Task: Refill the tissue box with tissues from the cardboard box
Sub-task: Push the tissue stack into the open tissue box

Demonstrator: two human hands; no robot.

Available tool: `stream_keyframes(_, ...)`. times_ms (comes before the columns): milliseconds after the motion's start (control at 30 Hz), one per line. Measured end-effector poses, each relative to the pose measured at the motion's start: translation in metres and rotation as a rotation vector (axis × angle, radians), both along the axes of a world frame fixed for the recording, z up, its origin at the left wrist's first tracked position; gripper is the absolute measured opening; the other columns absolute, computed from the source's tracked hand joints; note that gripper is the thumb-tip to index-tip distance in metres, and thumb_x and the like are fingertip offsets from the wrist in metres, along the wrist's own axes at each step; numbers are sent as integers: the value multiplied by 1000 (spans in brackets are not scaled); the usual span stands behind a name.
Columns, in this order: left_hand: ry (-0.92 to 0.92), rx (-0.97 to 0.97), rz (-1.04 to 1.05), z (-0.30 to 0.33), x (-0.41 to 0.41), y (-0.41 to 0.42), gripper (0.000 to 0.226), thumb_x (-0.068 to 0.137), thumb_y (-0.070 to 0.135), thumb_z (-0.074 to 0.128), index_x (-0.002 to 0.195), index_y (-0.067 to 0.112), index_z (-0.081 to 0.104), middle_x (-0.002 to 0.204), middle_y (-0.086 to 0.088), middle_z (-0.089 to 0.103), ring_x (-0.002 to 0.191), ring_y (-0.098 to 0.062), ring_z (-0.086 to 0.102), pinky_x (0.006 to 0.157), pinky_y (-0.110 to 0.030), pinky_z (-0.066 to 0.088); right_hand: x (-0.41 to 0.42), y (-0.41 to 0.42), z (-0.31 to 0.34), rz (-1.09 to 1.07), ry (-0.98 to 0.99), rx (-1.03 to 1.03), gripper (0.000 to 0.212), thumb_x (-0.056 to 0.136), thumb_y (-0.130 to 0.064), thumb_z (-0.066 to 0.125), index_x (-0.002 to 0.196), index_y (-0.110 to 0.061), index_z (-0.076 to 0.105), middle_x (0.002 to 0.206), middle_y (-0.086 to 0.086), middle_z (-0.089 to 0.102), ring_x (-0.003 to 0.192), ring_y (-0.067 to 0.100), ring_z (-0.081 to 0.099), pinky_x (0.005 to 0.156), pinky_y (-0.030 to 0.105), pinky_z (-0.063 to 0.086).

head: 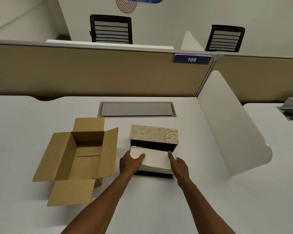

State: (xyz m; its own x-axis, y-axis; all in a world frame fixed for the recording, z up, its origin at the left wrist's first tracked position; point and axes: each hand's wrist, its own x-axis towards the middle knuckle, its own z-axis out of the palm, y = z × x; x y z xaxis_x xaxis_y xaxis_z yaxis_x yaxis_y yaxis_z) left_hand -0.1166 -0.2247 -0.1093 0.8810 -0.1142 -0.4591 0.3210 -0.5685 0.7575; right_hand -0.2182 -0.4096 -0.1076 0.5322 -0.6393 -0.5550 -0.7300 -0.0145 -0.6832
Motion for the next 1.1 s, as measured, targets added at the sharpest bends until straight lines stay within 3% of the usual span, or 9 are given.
stream_keyframes(33,-8,17,-22,0,1,0,61,76,60,73,122,22,61,117,-1,69,106,-24,63,87,-34,54,1,3,1,21,2,-42,77,87,-78,46,128,-14,61,131,6,63,111,25,59,88,36,48)
stream_keyframes(100,-18,40,-71,-1,3,4,65,75,63,72,124,22,60,118,-1,68,107,-24,63,88,-35,54,4,6,3,98,33,-180,78,89,-77,43,132,-13,59,129,7,67,106,25,63,92,39,52)
stream_keyframes(167,-24,49,-118,-2,7,8,70,74,64,72,128,21,58,122,-2,67,111,-24,62,92,-38,54,6,6,7,198,94,-300,80,93,-74,38,141,-11,52,132,10,66,116,30,64,98,41,50)
stream_keyframes(300,-13,57,-113,-5,7,12,88,78,64,69,149,20,40,146,-7,53,132,-29,49,105,-42,47,8,2,10,175,102,-294,85,95,-70,41,155,-10,33,147,16,55,134,36,53,107,43,44)
stream_keyframes(367,1,60,-88,-7,4,11,94,79,65,68,153,20,33,152,-8,46,138,-31,44,109,-44,44,7,3,9,146,89,-277,84,96,-68,41,155,-9,35,147,18,55,134,36,53,108,44,44)
stream_keyframes(500,-14,34,-133,-8,2,11,84,78,62,71,145,19,44,139,-6,59,125,-27,56,102,-44,51,8,6,7,213,102,-291,75,98,-63,41,149,-7,42,139,17,61,127,36,58,106,44,47)
stream_keyframes(667,-23,40,-152,-8,5,16,86,81,61,70,150,21,38,143,-6,55,129,-28,52,104,-43,50,9,5,10,252,68,-347,64,102,-55,42,147,-10,43,133,15,65,120,36,62,100,41,48)
stream_keyframes(933,-16,34,-162,-9,0,15,91,82,58,70,154,23,27,148,-8,49,133,-30,49,102,-39,47,7,5,6,259,77,-332,68,102,-53,43,152,-8,36,137,19,62,124,38,60,102,42,47)
stream_keyframes(1100,11,19,-183,-7,1,14,94,83,61,68,156,23,23,152,-9,45,136,-31,45,109,-44,46,6,4,4,247,91,-298,71,102,-54,42,154,-7,32,142,20,58,128,39,57,105,44,47)
